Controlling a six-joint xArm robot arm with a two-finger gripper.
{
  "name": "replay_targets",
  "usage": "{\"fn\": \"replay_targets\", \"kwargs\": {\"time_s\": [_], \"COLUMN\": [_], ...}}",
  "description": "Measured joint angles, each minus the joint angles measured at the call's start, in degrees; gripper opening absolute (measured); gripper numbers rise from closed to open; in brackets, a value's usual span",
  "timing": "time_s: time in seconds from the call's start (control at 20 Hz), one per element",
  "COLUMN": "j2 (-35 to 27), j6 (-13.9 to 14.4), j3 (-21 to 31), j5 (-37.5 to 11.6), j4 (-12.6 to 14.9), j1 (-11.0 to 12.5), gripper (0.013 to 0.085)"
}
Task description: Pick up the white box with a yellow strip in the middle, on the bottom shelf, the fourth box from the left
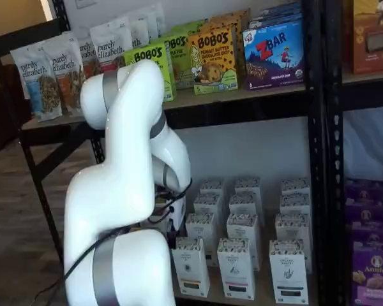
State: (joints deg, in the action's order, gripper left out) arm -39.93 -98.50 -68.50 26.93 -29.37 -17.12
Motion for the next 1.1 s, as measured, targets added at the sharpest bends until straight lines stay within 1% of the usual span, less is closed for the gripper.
{"fn": "replay_targets", "kwargs": {"time_s": [0.1,0.2,0.4,0.5,0.7,0.85,1.0,1.1], "j2": [-0.67,-1.37,-2.56,-3.31,-5.25,-6.67,-8.29,-9.36], "j6": [1.27,1.87,0.86,0.74,1.97,2.43,2.15,2.56], "j3": [-0.76,-1.57,-2.15,-2.43,-3.65,-4.63,-6.13,-7.3], "j5": [-0.1,-0.1,-2.76,-4.38,-5.95,-6.84,-7.41,-7.28], "j4": [1.18,1.6,-0.14,-0.37,1.53,2.44,2.35,2.96], "j1": [-0.22,-0.44,-1.17,-1.37,-1.07,-0.8,-0.64,-0.48], "gripper": [0.085,0.085,0.085,0.085,0.085,0.085,0.085,0.085]}}
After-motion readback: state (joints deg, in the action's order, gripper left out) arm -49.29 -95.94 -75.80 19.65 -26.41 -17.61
